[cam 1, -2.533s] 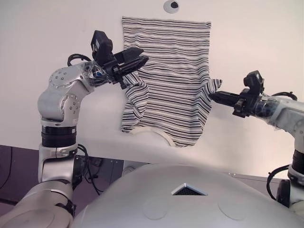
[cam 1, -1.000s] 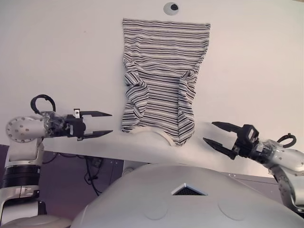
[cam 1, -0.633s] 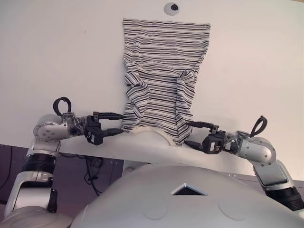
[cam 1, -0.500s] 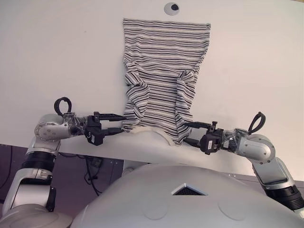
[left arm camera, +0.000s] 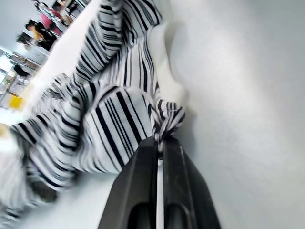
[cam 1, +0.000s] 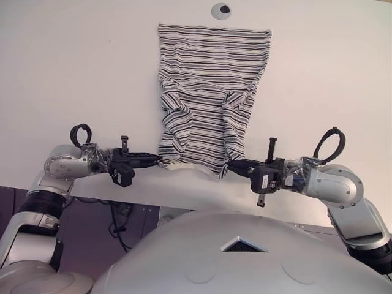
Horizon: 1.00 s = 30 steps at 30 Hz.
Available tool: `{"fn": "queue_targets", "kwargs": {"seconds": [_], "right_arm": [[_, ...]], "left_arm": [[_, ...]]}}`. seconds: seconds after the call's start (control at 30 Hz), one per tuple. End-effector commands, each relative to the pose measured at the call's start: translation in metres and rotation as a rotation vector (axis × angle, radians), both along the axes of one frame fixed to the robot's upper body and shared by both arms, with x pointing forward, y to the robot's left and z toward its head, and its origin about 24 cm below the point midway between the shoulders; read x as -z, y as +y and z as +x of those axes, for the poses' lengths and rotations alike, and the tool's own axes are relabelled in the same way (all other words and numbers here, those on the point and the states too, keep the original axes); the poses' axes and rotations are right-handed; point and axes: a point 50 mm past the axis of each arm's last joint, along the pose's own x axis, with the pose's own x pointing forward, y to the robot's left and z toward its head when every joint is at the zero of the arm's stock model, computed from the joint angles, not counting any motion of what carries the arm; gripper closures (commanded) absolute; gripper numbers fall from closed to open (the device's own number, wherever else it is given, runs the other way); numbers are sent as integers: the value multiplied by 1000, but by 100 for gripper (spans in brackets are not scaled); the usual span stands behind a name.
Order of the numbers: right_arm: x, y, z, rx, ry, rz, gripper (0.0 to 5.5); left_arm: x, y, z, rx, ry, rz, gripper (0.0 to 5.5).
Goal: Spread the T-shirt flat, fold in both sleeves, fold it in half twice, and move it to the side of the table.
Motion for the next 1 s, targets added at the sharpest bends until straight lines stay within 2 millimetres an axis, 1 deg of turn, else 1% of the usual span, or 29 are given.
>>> {"fn": "queue_targets", "kwargs": {"seconds": [0.03, 0.07, 0.1, 0.13, 0.17, 0.27, 0.4, 0.43, 0.5, 0.6, 0.67, 0.73, 0.87, 0.93, 1.0], "right_arm": [[-15, -18, 5, 100, 442, 131, 548], [-20, -31, 4, 68, 574, 122, 548], [-28, -43, 3, 32, 667, 112, 548], [-34, -51, 1, 4, 728, 117, 548], [-39, -54, -2, -22, 762, 132, 548], [-42, -67, -8, -79, 845, 192, 548], [-45, -84, -10, -96, 862, 210, 548], [-45, -87, -8, -86, 841, 205, 548], [-42, -90, 4, -27, 725, 200, 548], [-36, -87, 40, 117, 468, 203, 548], [-31, -79, 61, 181, 345, 194, 548], [-27, -72, 76, 226, 280, 188, 548], [-18, -64, 108, 336, 166, 189, 548], [-13, -58, 119, 359, 135, 192, 548], [-11, -49, 126, 361, 120, 203, 548]], "left_arm": [[-33, -5, -7, -76, 618, -90, 549], [-55, -6, -6, -41, 782, -116, 549], [-78, -7, -6, 26, 905, -124, 549], [-93, -9, -7, 91, 979, -120, 549], [-103, -9, -8, 141, 1000, -107, 549], [-117, -11, -7, 196, 1012, -103, 549], [-129, -18, -9, 210, 1048, -165, 549], [-130, -19, -6, 194, 1034, -184, 549], [-123, -18, 8, 89, 946, -208, 549], [-115, -17, 45, -103, 818, -226, 549], [-112, -14, 61, -177, 781, -222, 549], [-109, -9, 71, -227, 764, -233, 549], [-104, 0, 98, -383, 699, -320, 549], [-99, 3, 109, -445, 668, -343, 549], [-91, 7, 113, -488, 646, -329, 549]]}}
